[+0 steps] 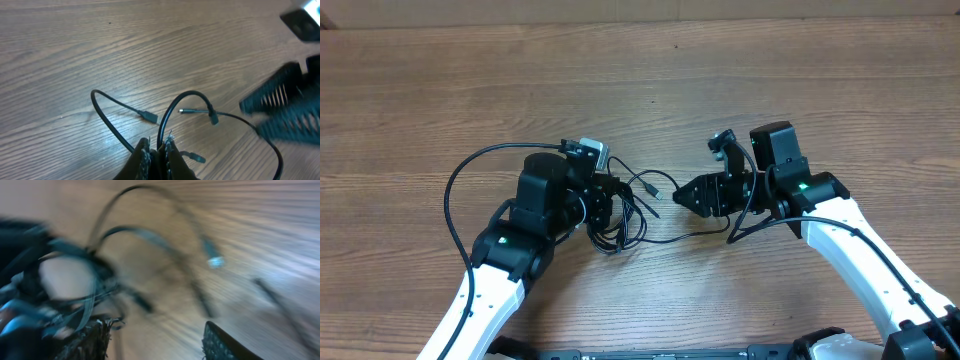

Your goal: Untangle cables

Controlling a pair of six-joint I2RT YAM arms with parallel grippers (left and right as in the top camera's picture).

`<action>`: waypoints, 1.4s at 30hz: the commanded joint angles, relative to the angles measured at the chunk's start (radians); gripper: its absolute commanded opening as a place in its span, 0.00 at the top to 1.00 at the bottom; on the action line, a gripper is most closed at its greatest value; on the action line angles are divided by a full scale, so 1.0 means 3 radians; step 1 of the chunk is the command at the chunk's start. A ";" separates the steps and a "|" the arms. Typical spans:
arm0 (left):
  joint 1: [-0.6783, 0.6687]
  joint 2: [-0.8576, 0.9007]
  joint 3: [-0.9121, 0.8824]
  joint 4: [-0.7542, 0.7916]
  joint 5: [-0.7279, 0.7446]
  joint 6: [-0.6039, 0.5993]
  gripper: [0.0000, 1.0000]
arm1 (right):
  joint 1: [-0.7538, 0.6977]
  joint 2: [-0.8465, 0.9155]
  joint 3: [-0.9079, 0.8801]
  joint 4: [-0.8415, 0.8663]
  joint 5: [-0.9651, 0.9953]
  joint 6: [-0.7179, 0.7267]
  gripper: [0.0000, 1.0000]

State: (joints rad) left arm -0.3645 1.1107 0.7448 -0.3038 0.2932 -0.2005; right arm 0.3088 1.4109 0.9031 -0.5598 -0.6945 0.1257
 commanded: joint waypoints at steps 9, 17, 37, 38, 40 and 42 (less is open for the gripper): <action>0.0014 0.0551 0.0015 0.0203 0.0206 -0.1066 0.96 | 0.0481 -0.0076 0.0100 0.0047 -0.0020 -0.0511 0.47; 0.0014 0.0544 0.0017 0.0542 0.0693 -0.0903 0.96 | 0.0561 -0.0076 0.0098 0.0088 0.0045 -0.0510 0.47; 0.0018 0.0431 0.0020 0.0603 0.0889 -0.0919 0.96 | 0.0559 0.0158 0.0085 0.0146 0.0047 -0.0268 0.53; 0.0018 0.0422 0.0020 0.0604 0.0909 -0.0918 0.96 | 0.0559 0.0163 0.0085 0.0146 0.0046 -0.0266 0.53; 0.0018 0.0389 0.0020 0.0601 0.0946 -0.0918 0.96 | 0.0559 0.0182 0.0085 0.0144 0.0048 -0.0256 0.53; 0.0018 0.0375 0.0020 0.0603 0.0946 -0.0918 0.96 | 0.0559 0.0187 0.0085 0.0145 0.0048 -0.0256 0.53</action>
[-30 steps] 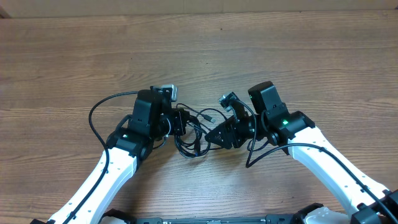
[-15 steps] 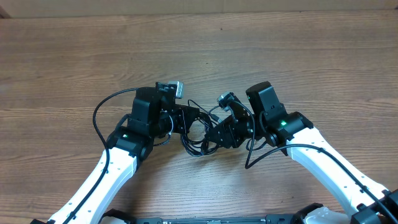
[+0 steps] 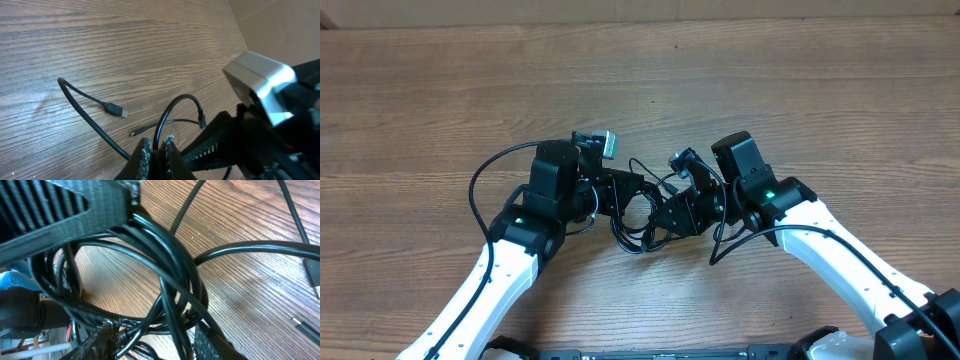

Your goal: Untangle cables

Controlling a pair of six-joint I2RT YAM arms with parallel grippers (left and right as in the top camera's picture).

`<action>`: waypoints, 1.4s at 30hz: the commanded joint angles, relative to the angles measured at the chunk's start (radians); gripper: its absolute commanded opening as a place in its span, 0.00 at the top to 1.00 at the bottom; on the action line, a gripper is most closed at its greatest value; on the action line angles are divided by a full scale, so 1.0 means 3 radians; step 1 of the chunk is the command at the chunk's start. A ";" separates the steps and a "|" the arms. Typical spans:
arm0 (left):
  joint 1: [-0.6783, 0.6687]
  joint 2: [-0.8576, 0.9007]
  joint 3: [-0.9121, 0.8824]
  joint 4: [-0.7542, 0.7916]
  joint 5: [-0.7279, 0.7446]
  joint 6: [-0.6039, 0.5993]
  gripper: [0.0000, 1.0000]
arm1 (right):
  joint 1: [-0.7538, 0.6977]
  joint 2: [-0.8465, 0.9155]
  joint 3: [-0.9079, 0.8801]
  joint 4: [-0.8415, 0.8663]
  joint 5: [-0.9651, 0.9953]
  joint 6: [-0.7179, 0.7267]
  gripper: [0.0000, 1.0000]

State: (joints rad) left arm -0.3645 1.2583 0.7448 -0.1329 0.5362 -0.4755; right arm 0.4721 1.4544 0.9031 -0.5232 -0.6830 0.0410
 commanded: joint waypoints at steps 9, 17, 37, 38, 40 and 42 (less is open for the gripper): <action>0.0018 -0.0122 0.0020 0.0034 0.0136 -0.0013 0.96 | 0.0017 0.0041 0.0085 0.0022 0.0042 0.0039 0.55; 0.0018 -0.0122 0.0020 0.0051 0.0135 -0.0103 0.96 | 0.0017 0.0042 0.0085 0.0020 0.0036 0.0209 0.72; 0.0032 -0.0122 0.0020 0.0069 -0.0636 -0.0610 0.96 | -0.0411 -0.0183 0.0086 -0.0069 0.0027 0.0540 0.96; 0.0039 -0.0122 0.0020 0.0004 -0.0715 -0.0612 0.96 | -0.0523 -0.0252 0.0086 -0.0069 0.0022 0.0579 0.96; 0.0061 -0.0122 0.0020 -0.0139 -0.0874 -0.0612 0.96 | -0.0785 -0.0412 0.0086 -0.0056 -0.0130 0.0576 0.96; 0.0075 -0.0122 0.0019 -0.0234 -0.0971 -0.0612 0.96 | -0.1036 -0.0558 0.0086 -0.0039 -0.0295 0.0575 0.96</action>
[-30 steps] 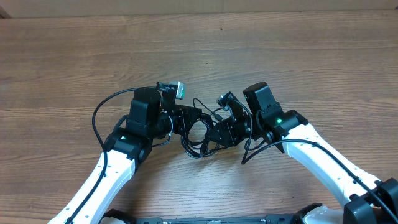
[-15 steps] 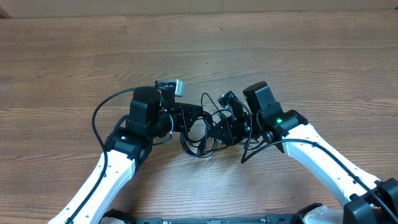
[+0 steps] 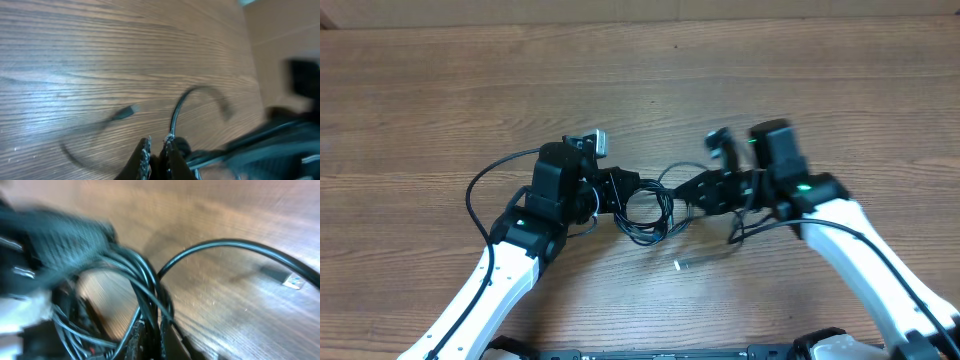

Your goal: Untangle cables

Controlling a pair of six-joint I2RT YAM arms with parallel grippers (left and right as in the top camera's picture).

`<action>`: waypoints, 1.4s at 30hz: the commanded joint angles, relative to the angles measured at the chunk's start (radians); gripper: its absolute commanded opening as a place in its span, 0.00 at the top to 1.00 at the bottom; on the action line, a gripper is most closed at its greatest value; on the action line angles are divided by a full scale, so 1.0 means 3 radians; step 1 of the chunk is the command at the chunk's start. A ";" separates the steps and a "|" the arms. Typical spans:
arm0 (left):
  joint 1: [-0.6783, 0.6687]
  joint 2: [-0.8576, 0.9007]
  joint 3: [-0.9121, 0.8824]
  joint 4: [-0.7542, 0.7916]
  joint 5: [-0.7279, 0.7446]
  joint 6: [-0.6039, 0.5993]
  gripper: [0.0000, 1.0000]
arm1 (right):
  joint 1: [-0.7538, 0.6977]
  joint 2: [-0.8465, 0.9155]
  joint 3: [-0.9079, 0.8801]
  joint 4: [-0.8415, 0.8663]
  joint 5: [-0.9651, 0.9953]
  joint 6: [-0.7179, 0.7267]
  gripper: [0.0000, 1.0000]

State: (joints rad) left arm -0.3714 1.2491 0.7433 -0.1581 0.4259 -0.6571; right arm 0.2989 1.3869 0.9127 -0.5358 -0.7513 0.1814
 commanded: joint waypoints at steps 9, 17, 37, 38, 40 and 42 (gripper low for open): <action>0.0106 -0.0092 0.0024 -0.0233 -0.0631 -0.0005 0.96 | -0.1054 -0.0532 0.0053 -0.0270 0.0207 0.0258 0.96; 0.0102 -0.0092 0.0024 -0.0233 -0.0615 -0.0005 0.96 | -0.0823 -0.0482 0.0038 -0.0413 0.0074 0.0163 0.82; 0.0103 -0.0092 0.0025 -0.0128 -0.0108 -0.0108 0.96 | 0.0912 -0.0429 0.0038 -0.0019 0.1790 -0.0360 0.47; 0.0103 -0.0092 0.0024 -0.0123 -0.0078 -0.0121 0.96 | 0.0988 -0.0403 0.0037 0.0017 0.1872 -0.0360 0.47; 0.0103 -0.0092 0.0025 -0.0109 -0.0022 -0.0132 0.96 | 0.1148 -0.0327 0.0037 0.0079 0.2088 -0.0361 0.47; 0.0103 -0.0092 0.0025 -0.0098 0.0009 -0.0134 0.96 | 0.1264 -0.0249 0.0037 0.0118 0.2260 -0.0360 0.47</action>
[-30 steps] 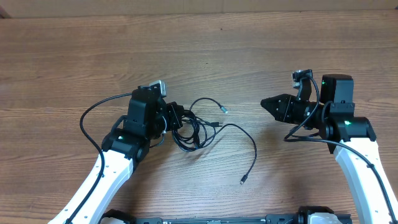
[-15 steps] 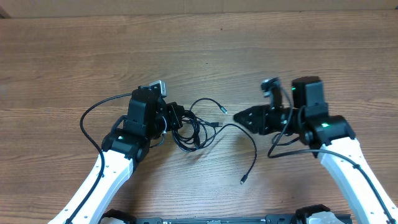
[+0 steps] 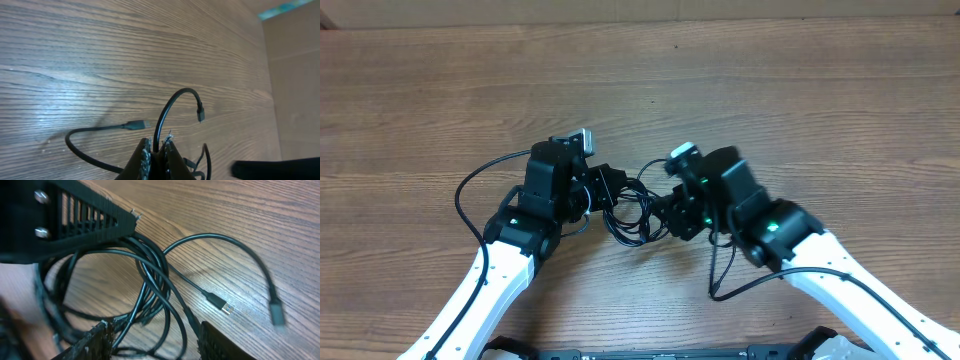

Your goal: Untangle cables

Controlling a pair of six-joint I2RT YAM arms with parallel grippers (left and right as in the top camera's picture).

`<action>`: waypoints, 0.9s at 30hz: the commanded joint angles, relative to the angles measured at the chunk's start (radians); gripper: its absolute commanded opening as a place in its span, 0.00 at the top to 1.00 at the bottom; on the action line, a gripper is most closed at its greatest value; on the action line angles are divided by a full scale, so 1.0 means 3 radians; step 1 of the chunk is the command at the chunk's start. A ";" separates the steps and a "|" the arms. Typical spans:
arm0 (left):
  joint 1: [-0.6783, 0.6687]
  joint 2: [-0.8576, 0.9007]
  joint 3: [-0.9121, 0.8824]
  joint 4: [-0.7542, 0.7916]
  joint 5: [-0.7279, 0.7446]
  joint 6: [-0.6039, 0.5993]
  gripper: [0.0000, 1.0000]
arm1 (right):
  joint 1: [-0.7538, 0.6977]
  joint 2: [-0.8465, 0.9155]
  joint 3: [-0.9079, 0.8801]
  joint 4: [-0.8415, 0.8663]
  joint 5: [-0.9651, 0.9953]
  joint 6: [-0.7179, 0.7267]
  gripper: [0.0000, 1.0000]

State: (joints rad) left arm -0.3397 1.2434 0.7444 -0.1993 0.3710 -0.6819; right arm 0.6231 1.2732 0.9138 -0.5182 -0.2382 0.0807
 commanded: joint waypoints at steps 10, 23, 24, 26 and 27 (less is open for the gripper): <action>-0.0003 -0.0072 0.0022 0.0078 0.0458 -0.0097 0.96 | 0.0362 0.0526 0.0033 0.0174 0.1328 0.0003 0.86; 0.0000 -0.0072 0.0020 -0.0058 0.0298 -0.0019 0.96 | 0.0220 0.0092 0.0038 -0.0214 0.2918 0.1273 0.96; 0.0000 -0.0072 0.0022 -0.0107 0.0251 -0.0018 0.96 | 0.0173 0.0008 0.0038 -0.0273 0.2970 0.1356 0.96; 0.0000 -0.0072 0.0022 -0.0229 0.0139 -0.0018 0.96 | 0.0014 -0.0184 0.0038 -0.0393 0.2997 0.1509 0.96; 0.0000 -0.0072 0.0022 -0.0275 0.0121 -0.0018 0.96 | -0.0079 -0.0266 0.0038 -0.0426 0.2988 0.1569 0.96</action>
State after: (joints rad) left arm -0.3607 1.2434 0.7532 -0.2165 0.4911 -0.7052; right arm 0.7330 1.2900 0.9134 -0.6159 0.3729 0.3927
